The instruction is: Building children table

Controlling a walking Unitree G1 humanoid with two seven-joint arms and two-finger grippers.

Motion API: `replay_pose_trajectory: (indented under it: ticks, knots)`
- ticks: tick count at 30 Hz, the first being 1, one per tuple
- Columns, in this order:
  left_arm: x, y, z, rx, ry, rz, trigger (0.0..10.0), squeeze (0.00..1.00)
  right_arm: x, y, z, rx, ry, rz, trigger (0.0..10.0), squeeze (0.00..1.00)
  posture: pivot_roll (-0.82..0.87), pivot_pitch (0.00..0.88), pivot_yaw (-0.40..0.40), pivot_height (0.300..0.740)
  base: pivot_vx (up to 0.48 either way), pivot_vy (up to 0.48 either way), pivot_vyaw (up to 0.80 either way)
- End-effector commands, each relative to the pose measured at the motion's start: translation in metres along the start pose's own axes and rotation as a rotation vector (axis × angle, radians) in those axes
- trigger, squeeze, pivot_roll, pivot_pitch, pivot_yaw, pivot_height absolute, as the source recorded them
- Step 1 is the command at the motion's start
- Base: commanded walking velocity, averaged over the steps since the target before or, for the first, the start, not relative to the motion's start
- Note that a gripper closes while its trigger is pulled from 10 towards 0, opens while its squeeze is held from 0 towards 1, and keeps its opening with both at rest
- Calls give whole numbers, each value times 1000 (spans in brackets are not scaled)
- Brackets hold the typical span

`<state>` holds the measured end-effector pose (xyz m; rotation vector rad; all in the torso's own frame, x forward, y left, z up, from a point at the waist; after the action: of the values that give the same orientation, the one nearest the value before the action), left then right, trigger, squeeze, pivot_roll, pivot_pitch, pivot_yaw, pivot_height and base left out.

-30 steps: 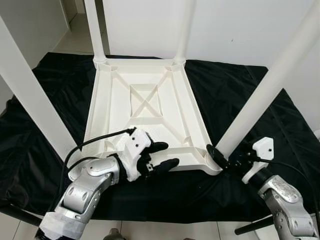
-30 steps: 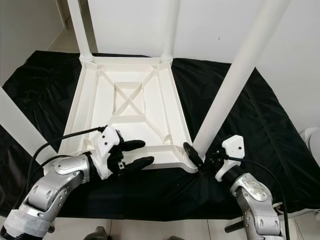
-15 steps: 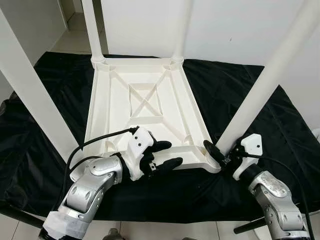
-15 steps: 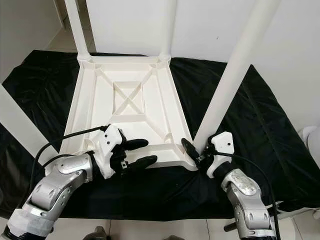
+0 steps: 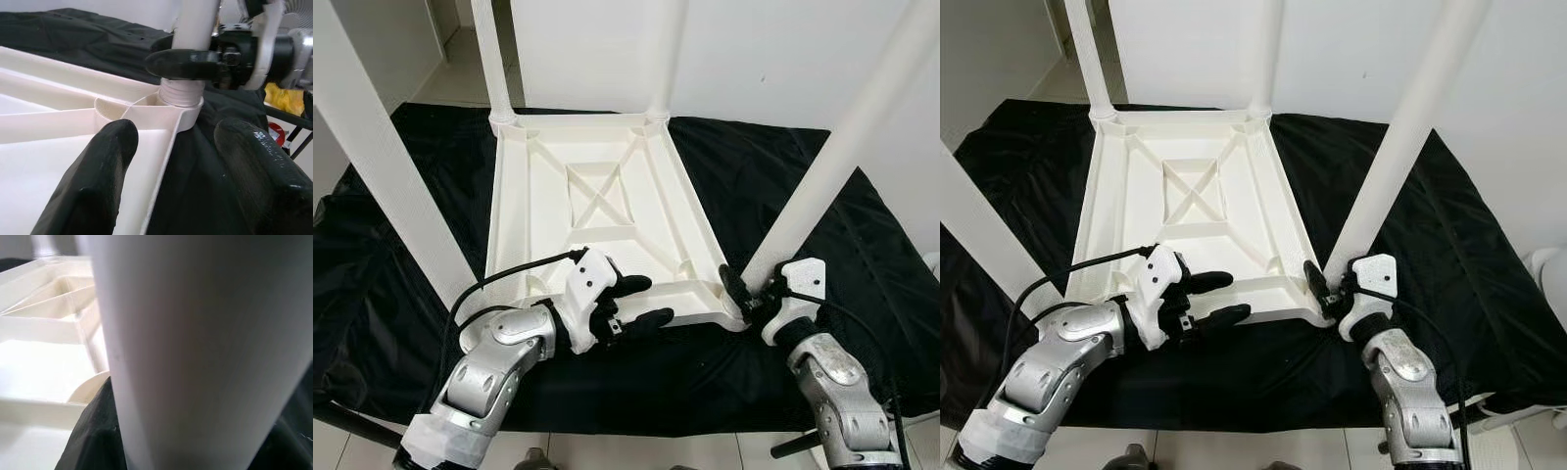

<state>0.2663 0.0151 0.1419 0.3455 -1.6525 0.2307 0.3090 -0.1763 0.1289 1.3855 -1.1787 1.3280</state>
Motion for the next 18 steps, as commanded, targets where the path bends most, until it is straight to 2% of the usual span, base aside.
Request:
replay_pose_trajectory:
  ticks: [1, 3, 4, 6, 10, 13, 15, 18]
  knots:
    - [-3, -2, -4, 46, -11, -14, 10000, 0, -10, 3, 19, -186, -5, -40, 10000, 0, 34, 10, -47, 740, 0, 0, 0]
    - [-3, -3, -3, 45, -13, -9, 10000, 0, -13, 3, 19, -317, -49, -34, 10000, 0, 33, 11, -48, 740, 0, 0, 0]
    - [-3, -3, -3, 45, -13, -9, 10000, 0, -13, 3, 19, -317, -49, -34, 10000, 0, 33, 11, -48, 740, 0, 0, 0]
    - [-2, -4, -2, 44, -14, -6, 10000, 0, -18, 3, 13, -404, -55, -46, 10000, 0, 33, 11, -50, 740, 0, 0, 0]
    - [-2, -4, -2, 46, -15, -3, 10000, 0, -24, 3, 8, -495, -66, -60, 10000, 0, 33, 14, -51, 740, 0, 0, 0]
    - [-2, -4, -2, 47, -13, -1, 10000, 0, -25, 1, 5, -520, -71, -61, 10000, 0, 37, 14, -51, 740, 0, 0, 0]
    - [-1, -4, -3, 54, -12, 5, 10000, 0, -25, -5, -8, -502, -86, -62, 10000, 0, 40, 14, -49, 740, 0, 0, 0]
    - [0, -5, -3, 57, -15, 7, 10000, 0, -25, -7, -12, -482, -97, -58, 10000, 0, 40, 15, -50, 740, 0, 0, 0]
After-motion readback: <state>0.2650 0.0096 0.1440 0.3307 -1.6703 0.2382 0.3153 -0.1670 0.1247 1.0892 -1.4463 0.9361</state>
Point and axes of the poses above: a point about 5 cm out from each wrist's last joint towards the gripper, its own y axis pointing back from the gripper into the wrist, its own x axis along the axis of the wrist's last joint, z = x × y, the point moved 6 cm from there along -y, pointing out of the wrist towards the gripper, and after that the axes turned 6 degrees about -y, right-handed, at the moved point
